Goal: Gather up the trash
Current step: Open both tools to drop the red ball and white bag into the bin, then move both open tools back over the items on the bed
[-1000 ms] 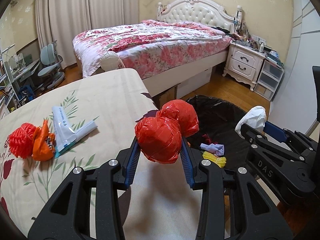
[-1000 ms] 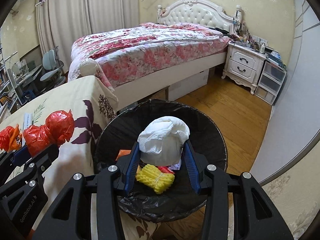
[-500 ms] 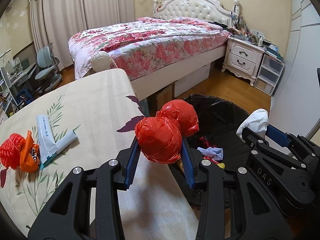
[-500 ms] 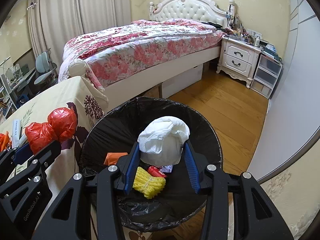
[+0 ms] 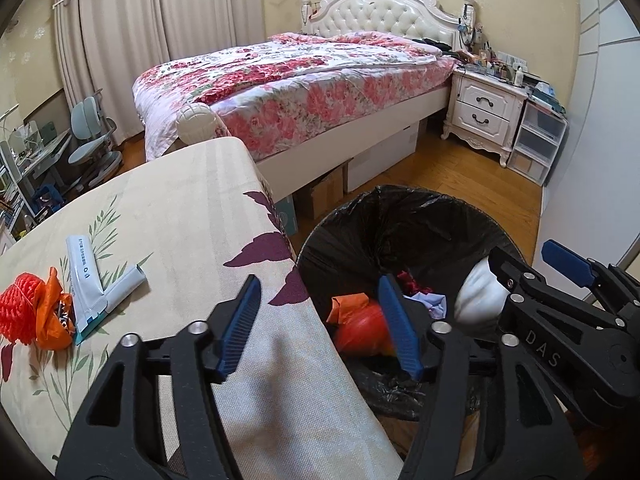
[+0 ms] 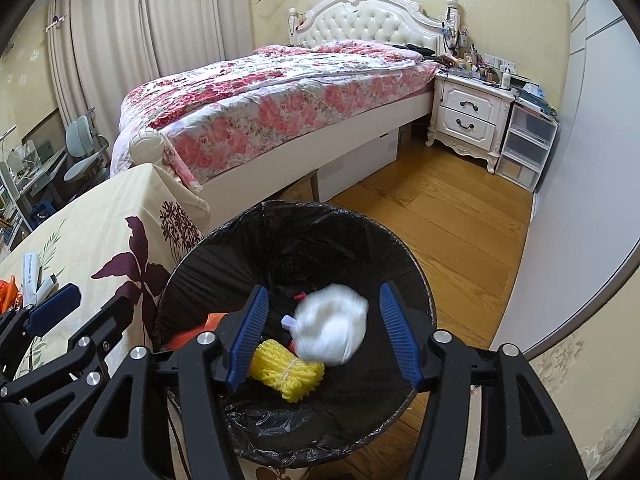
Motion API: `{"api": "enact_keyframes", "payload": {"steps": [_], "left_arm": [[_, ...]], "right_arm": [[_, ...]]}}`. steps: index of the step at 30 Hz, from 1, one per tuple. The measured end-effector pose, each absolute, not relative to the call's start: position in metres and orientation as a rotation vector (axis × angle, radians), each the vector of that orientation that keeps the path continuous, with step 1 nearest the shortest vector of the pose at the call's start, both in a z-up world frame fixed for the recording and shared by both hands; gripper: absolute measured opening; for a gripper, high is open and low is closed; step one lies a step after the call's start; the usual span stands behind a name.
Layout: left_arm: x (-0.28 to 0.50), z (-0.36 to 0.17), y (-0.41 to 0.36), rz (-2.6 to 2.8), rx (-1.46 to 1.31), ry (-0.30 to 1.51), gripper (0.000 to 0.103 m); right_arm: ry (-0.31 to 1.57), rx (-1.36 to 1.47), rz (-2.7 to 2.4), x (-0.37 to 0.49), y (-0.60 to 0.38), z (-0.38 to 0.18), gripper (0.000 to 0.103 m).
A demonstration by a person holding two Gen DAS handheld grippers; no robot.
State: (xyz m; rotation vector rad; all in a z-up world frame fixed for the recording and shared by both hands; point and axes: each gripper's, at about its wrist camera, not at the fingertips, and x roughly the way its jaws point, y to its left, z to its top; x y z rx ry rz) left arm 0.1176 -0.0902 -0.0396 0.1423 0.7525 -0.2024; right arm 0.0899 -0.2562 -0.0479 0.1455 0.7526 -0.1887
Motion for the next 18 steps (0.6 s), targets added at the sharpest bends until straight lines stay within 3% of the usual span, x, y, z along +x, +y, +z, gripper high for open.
{"api": "enact_keyframes", "payload": {"steps": [8, 18], "left_arm": [[0.114, -0.032, -0.081, -0.188, 0.124, 0.734, 0.078], [0.108, -0.018, -0.062, -0.151, 0.102, 0.706, 0.084]], "right_arm": [[0.736, 0.161, -0.218, 0.087, -0.263, -0.043, 0.067], [0.724, 0.143, -0.222, 0.081, -0.257, -0.037, 0.075]]}}
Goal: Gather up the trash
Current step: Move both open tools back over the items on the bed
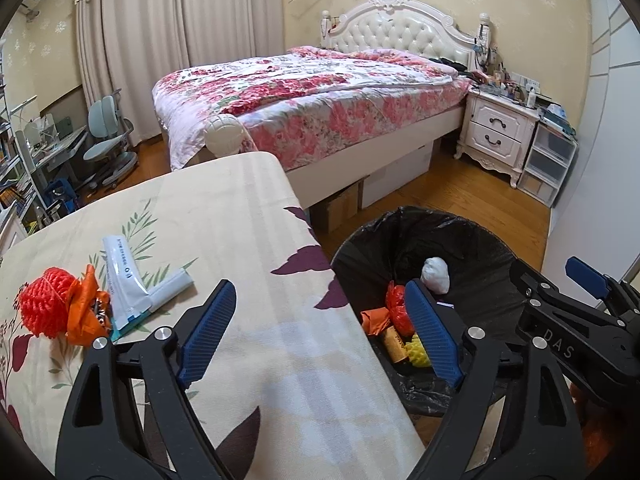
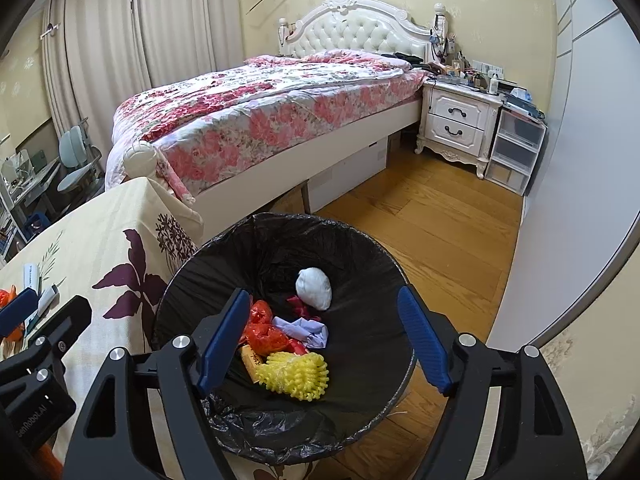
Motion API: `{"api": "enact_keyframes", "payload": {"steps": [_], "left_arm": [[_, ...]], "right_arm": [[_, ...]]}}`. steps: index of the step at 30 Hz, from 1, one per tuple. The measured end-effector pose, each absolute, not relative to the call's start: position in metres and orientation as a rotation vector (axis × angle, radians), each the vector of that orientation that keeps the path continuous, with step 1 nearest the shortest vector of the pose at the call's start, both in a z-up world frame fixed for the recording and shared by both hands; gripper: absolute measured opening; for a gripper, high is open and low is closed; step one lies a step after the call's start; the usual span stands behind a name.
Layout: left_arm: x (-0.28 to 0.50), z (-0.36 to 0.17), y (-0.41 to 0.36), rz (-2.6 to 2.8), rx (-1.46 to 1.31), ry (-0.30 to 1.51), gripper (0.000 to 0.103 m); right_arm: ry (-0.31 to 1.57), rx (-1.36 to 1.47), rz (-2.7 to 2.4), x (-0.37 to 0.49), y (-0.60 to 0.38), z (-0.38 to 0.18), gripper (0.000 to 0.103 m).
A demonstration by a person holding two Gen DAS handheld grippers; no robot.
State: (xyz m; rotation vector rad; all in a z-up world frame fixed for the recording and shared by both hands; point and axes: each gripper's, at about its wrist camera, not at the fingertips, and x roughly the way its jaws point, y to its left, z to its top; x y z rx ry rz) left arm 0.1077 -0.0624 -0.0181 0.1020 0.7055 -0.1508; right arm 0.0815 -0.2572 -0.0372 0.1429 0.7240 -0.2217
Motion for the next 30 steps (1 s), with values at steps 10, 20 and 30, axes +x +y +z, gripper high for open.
{"api": "enact_keyframes", "payload": {"steps": [10, 20, 30], "left_arm": [[0.094, -0.013, -0.029, -0.084, 0.085, 0.697, 0.085], [0.078, -0.003, 0.032, 0.039, 0.064, 0.676, 0.085], [0.064, 0.003, 0.1, 0.158, 0.01, 0.676, 0.085]], "right_arm": [[0.718, 0.136, -0.202, 0.078, -0.244, -0.031, 0.078], [0.72, 0.12, -0.114, 0.079, -0.202, -0.024, 0.078], [0.727, 0.074, 0.003, 0.083, -0.146, -0.02, 0.078]]}}
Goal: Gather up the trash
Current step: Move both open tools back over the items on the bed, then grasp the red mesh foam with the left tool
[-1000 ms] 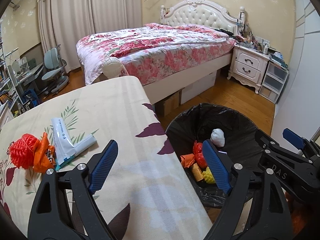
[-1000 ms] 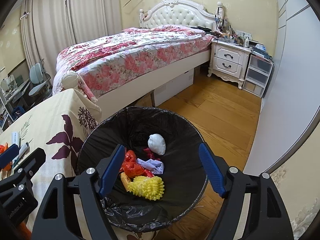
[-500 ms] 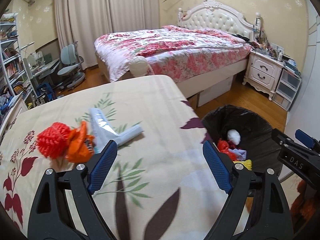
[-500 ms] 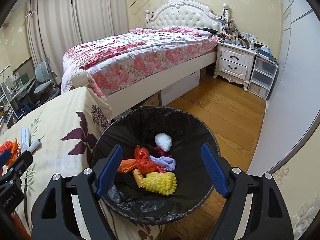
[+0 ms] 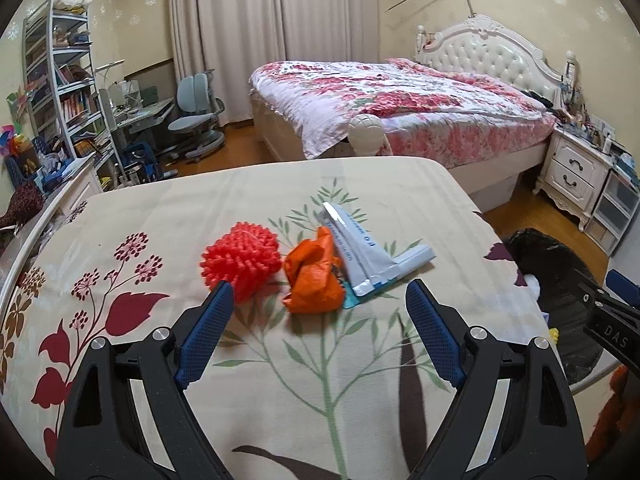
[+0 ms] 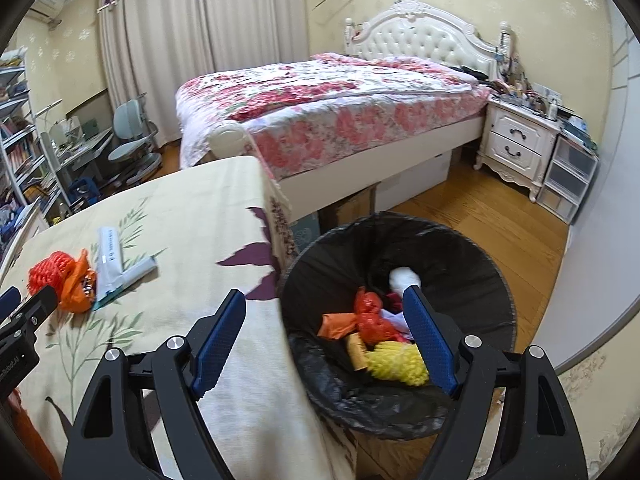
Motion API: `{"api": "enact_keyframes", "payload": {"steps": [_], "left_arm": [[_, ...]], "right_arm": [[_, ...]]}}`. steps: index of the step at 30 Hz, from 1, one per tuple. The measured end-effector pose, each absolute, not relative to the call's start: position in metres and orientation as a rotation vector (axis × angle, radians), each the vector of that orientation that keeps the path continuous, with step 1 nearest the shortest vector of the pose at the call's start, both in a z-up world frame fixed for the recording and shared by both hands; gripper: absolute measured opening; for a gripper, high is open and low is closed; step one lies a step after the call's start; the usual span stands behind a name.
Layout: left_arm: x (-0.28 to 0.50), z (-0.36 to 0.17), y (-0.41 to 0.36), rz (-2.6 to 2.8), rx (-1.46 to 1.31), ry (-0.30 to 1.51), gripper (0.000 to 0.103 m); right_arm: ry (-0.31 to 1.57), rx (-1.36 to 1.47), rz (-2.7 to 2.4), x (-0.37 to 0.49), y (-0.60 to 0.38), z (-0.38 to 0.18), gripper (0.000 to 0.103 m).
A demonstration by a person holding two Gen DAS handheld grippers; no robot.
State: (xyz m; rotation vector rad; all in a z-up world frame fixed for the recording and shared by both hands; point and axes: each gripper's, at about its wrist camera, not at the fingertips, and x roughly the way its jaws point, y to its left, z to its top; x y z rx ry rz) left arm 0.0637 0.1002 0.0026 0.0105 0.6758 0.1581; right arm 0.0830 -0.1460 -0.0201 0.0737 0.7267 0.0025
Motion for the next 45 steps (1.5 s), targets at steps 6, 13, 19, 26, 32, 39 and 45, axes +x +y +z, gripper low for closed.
{"api": "enact_keyframes", "payload": {"steps": [6, 13, 19, 26, 32, 39, 45], "left_arm": [[0.058, -0.003, 0.132, 0.208, -0.013, 0.69, 0.085], [0.061, -0.012, 0.162, 0.236, -0.04, 0.719, 0.085], [0.075, -0.019, 0.175, 0.224, -0.057, 0.746, 0.085], [0.088, -0.025, 0.176, 0.164, -0.064, 0.768, 0.085], [0.098, -0.029, 0.177, 0.116, -0.055, 0.798, 0.045], [0.097, -0.033, 0.179, 0.092, -0.061, 0.815, 0.022], [0.084, -0.032, 0.192, 0.125, -0.072, 0.8, 0.02]], "right_arm": [[0.736, 0.058, 0.066, 0.088, -0.116, -0.018, 0.078], [0.747, 0.017, 0.128, 0.091, -0.08, -0.02, 0.078], [0.757, -0.018, 0.164, 0.09, -0.057, -0.024, 0.078], [0.772, -0.035, 0.18, 0.093, -0.047, -0.027, 0.078], [0.776, -0.045, 0.188, 0.094, -0.04, -0.027, 0.078], [0.775, -0.058, 0.205, 0.096, -0.028, -0.026, 0.078], [0.761, -0.076, 0.24, 0.091, -0.011, -0.019, 0.078]]}}
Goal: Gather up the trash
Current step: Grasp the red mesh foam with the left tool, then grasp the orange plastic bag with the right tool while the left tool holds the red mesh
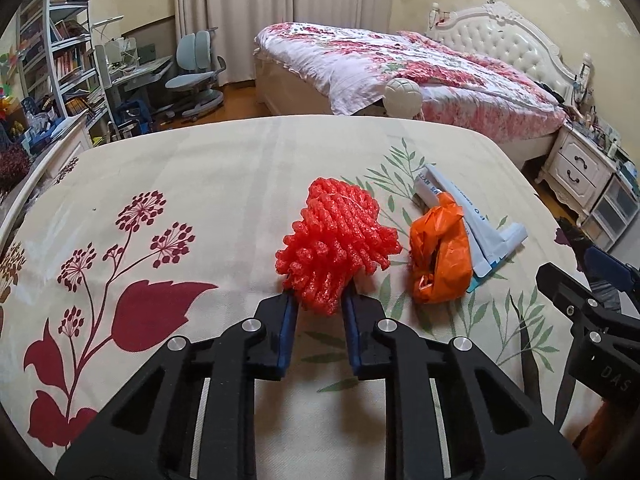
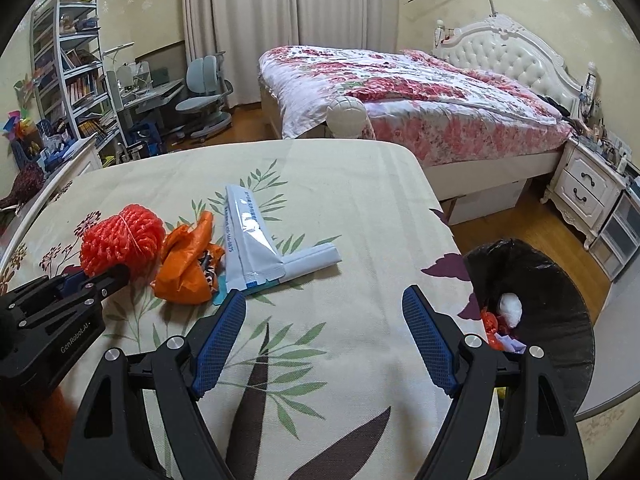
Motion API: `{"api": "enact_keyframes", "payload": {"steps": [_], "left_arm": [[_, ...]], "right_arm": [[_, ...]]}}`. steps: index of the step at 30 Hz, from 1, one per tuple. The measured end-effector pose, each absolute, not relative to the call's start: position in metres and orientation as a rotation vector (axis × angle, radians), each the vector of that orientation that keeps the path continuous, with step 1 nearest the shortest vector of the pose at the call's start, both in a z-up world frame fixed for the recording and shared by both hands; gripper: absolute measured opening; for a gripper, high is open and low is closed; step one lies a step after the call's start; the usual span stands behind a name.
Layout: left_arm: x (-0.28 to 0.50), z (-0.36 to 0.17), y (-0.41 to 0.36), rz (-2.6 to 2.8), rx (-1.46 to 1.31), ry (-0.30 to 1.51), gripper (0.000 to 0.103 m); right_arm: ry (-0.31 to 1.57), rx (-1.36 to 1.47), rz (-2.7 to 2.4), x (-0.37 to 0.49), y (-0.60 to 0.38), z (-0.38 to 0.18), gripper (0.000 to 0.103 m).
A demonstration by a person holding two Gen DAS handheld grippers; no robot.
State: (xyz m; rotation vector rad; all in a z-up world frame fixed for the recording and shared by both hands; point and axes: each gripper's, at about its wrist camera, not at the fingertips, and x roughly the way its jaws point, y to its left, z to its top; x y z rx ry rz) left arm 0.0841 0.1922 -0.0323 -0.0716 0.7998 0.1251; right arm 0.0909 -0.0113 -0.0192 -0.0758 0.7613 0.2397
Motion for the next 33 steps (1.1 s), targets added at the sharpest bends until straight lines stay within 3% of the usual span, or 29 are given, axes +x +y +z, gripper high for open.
{"api": "enact_keyframes", "payload": {"steps": [14, 17, 19, 20, 21, 28, 31, 33], "left_arm": [[0.048, -0.03, 0.246, 0.226, -0.126, 0.794, 0.02], [0.046, -0.031, 0.252, 0.227, -0.149, 0.801, 0.027], [0.043, -0.031, 0.255, 0.226, -0.166, 0.792, 0.042], [0.042, -0.029, 0.255, 0.228, -0.169, 0.782, 0.059], [0.04, -0.027, 0.255, 0.23, -0.169, 0.762, 0.063], [0.052, -0.026, 0.258, 0.243, -0.146, 0.761, 0.073], [0.059, -0.029, 0.263, 0.239, -0.178, 0.783, 0.073], [0.062, -0.031, 0.265, 0.235, -0.191, 0.796, 0.073]], "right_arm": [[0.752, -0.115, 0.354, 0.093, 0.045, -0.016, 0.078], [0.758, -0.122, 0.369, 0.096, 0.056, -0.019, 0.078], [0.764, -0.131, 0.372, 0.098, 0.062, -0.021, 0.076], [0.767, -0.135, 0.372, 0.1, 0.065, -0.022, 0.076], [0.771, -0.138, 0.372, 0.101, 0.067, -0.023, 0.075], [0.801, -0.152, 0.363, 0.109, 0.077, -0.033, 0.071], [0.817, -0.154, 0.361, 0.11, 0.078, -0.037, 0.066], [0.82, -0.159, 0.359, 0.11, 0.079, -0.038, 0.057]]}}
